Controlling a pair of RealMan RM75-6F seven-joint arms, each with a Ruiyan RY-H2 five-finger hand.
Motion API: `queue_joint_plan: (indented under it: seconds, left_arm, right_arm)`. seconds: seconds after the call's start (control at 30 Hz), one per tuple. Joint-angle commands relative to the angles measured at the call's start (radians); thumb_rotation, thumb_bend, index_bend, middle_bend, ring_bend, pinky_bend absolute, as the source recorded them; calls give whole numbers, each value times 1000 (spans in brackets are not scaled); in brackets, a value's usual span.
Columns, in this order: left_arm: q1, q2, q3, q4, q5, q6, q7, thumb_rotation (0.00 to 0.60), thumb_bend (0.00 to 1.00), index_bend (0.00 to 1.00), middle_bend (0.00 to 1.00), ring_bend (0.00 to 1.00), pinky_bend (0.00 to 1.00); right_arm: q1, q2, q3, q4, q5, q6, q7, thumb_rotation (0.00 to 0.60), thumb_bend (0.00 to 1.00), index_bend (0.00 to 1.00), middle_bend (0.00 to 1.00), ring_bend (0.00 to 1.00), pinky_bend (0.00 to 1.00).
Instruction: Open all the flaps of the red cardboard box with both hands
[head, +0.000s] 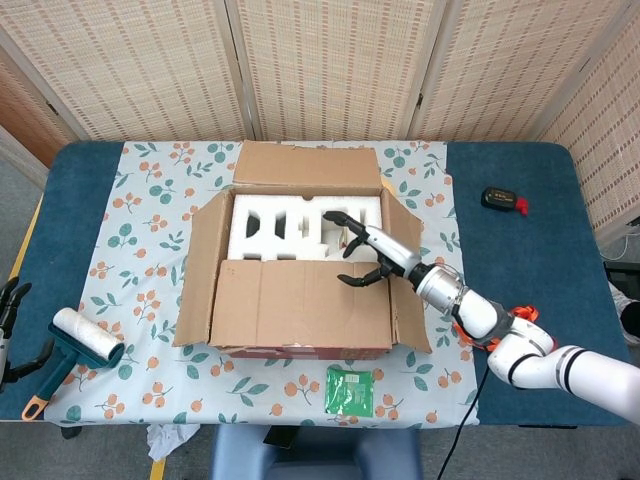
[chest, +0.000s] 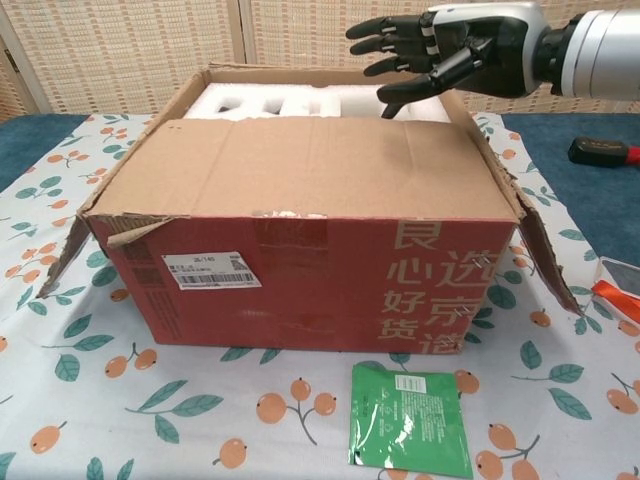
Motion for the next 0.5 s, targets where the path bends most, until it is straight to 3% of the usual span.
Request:
queue_joint_plan:
  seconds: [0.03,0.3,0.5]
  left_arm:
    - [0,0,0,1,-1,0,1,600,422,0,0,0,0]
    - [-2,-8,-1,13,5,4,9,600,422,0,0,0,0]
    - [-4,-16,-6,19,-4,1,22,600,422,0,0,0,0]
  right_arm:
    - [6,-9,-15,6,-1,4,30,600,368,0,0,0,324]
    - [-12,21,-62,-42,-45,84,131,600,368,0,0,0,325]
    - [-17,83,-64,-107,-45,131,231,600,368,0,0,0,328]
